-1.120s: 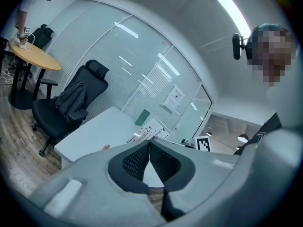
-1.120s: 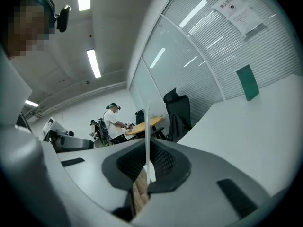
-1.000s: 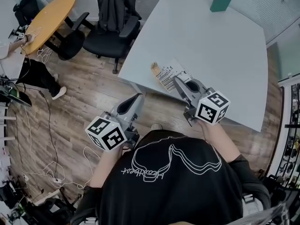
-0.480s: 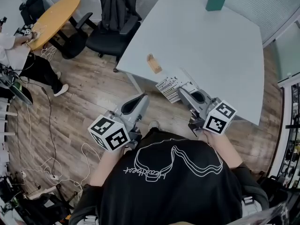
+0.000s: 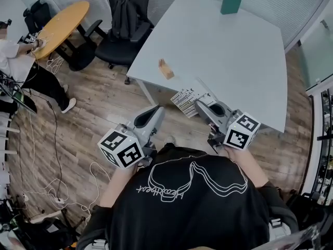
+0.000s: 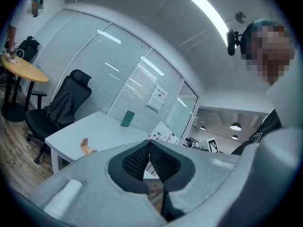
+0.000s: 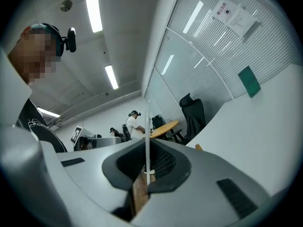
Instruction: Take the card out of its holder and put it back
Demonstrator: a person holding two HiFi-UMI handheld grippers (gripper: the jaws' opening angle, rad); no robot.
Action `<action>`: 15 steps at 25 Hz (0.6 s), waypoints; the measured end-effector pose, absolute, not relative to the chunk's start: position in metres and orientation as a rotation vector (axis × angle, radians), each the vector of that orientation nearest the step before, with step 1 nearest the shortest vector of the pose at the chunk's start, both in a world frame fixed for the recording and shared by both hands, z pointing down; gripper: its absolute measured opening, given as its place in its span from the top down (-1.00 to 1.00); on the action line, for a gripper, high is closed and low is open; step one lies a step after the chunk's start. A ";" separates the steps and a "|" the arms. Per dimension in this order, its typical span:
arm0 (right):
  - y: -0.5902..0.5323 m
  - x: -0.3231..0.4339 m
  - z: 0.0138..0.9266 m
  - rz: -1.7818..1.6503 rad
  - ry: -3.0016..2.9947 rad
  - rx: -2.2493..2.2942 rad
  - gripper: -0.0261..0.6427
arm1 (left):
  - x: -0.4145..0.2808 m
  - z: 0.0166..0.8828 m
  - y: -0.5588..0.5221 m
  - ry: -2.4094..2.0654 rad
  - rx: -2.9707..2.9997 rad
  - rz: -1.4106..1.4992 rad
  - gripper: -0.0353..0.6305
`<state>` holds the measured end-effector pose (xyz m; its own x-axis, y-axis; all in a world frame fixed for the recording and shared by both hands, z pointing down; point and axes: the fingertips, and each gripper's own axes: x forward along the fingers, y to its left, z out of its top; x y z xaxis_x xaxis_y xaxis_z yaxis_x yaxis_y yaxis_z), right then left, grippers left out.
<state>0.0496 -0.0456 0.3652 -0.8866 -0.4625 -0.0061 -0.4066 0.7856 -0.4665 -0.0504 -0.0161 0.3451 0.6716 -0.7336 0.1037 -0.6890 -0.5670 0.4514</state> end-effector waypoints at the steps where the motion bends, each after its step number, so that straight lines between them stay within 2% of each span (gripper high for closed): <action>1: -0.043 0.051 0.365 -0.700 2.854 -0.702 0.85 | -0.049 0.344 -0.014 -1.104 2.430 -0.131 0.85; 15: -0.058 0.046 0.358 -0.679 2.820 -0.768 0.85 | -0.056 0.347 -0.022 -1.085 2.419 -0.086 0.85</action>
